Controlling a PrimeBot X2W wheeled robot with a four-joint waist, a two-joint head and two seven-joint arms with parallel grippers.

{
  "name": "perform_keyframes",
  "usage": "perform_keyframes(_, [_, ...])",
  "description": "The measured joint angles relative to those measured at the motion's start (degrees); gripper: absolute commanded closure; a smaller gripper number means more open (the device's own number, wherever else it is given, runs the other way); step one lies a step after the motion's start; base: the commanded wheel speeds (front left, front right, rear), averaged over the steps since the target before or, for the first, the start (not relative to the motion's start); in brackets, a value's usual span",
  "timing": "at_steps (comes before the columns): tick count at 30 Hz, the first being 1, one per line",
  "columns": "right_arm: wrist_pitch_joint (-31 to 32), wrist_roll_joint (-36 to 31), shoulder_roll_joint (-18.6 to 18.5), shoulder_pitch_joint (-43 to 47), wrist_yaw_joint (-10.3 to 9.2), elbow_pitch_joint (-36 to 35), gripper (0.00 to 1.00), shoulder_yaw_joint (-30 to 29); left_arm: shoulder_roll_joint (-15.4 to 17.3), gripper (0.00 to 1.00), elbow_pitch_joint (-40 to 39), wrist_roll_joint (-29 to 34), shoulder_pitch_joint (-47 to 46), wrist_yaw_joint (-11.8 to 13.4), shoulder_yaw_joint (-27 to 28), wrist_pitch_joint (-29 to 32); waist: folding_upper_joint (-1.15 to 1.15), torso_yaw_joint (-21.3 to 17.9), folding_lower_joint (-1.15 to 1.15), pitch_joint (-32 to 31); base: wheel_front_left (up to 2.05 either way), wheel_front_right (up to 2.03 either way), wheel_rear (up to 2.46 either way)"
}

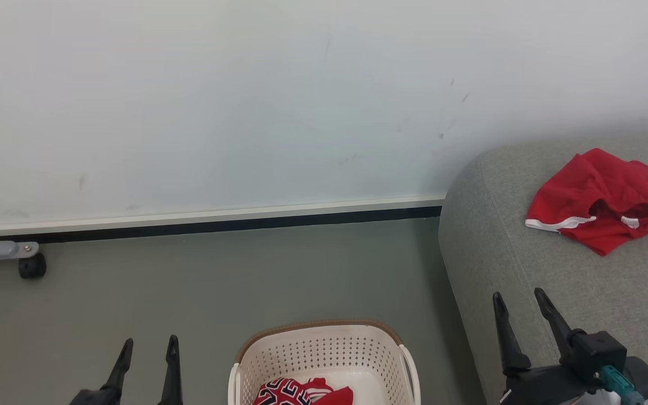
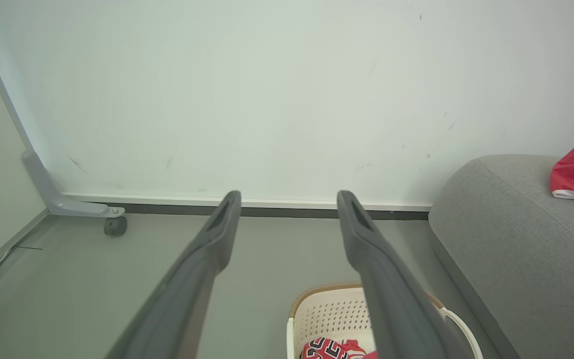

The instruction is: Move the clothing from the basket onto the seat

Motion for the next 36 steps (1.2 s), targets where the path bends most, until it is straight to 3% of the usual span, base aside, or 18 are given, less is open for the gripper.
perform_keyframes(14, [0.0,-1.5,-0.2,4.7,-0.55,-6.4,0.00,-4.0,-1.0,0.00,-1.9,1.2,1.5,0.0,2.0,0.0,0.00,0.0,0.01,0.5,0.00,0.00,0.00])
perform_keyframes(36, [0.0,-3.5,0.1,6.8,-0.99,-10.5,0.00,-6.8,-1.7,0.00,-3.5,3.4,1.7,0.0,2.8,0.0,0.00,0.4,0.01,2.4,0.00,0.00,0.00])
